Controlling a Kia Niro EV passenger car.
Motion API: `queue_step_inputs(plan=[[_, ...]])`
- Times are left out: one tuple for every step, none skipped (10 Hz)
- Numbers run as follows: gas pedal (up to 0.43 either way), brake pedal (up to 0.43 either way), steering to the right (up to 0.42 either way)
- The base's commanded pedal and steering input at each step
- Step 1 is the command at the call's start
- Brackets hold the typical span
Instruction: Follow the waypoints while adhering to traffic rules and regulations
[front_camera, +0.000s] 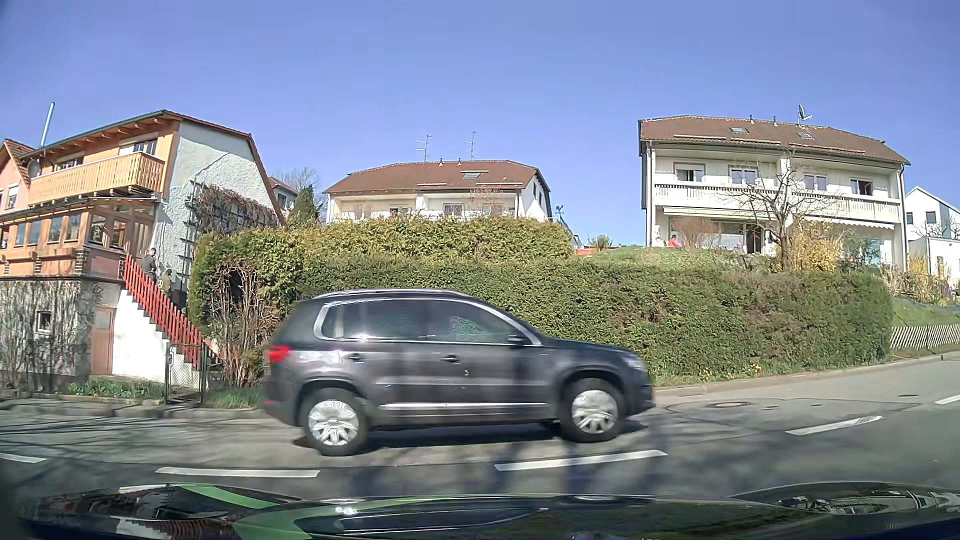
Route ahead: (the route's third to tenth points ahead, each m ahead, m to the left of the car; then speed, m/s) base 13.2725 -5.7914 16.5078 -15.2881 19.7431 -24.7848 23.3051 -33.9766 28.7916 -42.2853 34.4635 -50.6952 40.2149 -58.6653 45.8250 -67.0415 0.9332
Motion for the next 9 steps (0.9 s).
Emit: queue_step_inputs(plan=[[0.488, 0.0, 0.347], [0.488, 0.0, 0.347], [0.488, 0.0, 0.346], [0.488, 0.0, 0.345], [0.488, 0.0, 0.345], [0.488, 0.0, 0.345], [0.488, 0.0, 0.345], [0.488, 0.0, 0.345], [0.488, 0.0, 0.345]])
